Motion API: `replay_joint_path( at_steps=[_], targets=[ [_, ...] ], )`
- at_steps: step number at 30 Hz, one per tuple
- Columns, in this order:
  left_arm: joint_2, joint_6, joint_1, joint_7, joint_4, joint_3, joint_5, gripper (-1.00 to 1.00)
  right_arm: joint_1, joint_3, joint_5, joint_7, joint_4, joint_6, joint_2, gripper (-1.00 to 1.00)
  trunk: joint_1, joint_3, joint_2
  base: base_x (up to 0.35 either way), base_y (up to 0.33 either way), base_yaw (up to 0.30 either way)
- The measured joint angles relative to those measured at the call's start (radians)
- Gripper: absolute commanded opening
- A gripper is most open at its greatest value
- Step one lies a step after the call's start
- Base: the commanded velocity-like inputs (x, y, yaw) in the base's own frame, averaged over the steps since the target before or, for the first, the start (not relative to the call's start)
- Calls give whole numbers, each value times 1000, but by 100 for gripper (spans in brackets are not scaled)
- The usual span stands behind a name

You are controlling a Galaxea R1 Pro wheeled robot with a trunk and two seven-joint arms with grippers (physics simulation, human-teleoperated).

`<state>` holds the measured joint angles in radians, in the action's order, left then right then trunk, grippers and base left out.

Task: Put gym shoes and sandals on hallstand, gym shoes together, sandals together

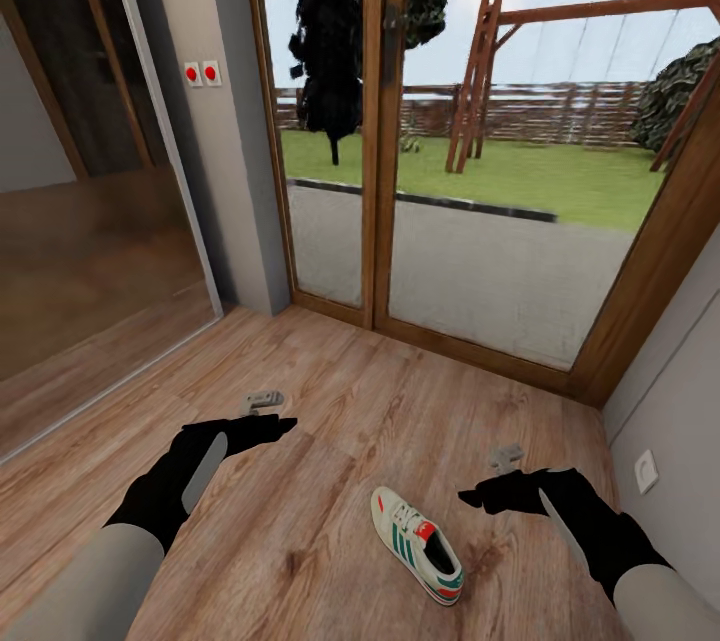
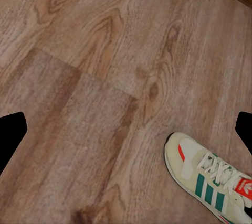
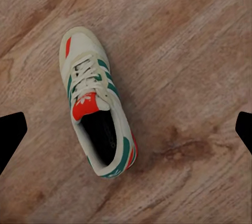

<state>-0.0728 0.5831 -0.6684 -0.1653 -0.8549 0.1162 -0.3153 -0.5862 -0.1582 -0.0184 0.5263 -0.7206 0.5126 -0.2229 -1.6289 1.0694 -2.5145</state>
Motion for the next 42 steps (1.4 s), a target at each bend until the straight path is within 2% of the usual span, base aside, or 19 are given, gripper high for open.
replay_joint_path(
  at_steps=[5, 26, 29, 31, 35, 38, 42],
  targets=[
    [0, 0, 0, 0, 0, 0, 0, 100, 0, 0, -2, -1, 1, 0, 0, 100, -2, 20, -1, 0, 0, 0],
    [1, -1, 0, 0, 0, 4, -1, 100, 0, -1, -10, 0, -1, 2, 1, 100, -11, 134, -6, 0, 0, 0],
    [6, -1, 0, 0, 0, 5, -1, 100, 0, 0, -41, -2, -3, 3, 1, 100, -13, 151, -6, 0, 0, 0],
    [10, -1, 0, 0, 0, 13, -1, 100, 0, 1, -123, -3, -4, 4, 1, 100, -14, 162, -7, 0, 0, 0],
    [13, -2, 0, 0, 0, 34, -1, 100, 0, 2, -213, -2, -4, 4, 1, 100, -15, 184, -8, 0, 0, 0],
    [14, -2, 0, 0, 0, 39, -1, 100, 0, 1, -230, -2, -4, 4, 1, 100, -17, 199, -9, 0, 0, 0],
    [14, -1, 0, 0, 0, 41, -1, 100, 0, 1, -238, -2, -5, 4, 5, 100, -17, 201, -9, 0, 0, 0]
  ],
)
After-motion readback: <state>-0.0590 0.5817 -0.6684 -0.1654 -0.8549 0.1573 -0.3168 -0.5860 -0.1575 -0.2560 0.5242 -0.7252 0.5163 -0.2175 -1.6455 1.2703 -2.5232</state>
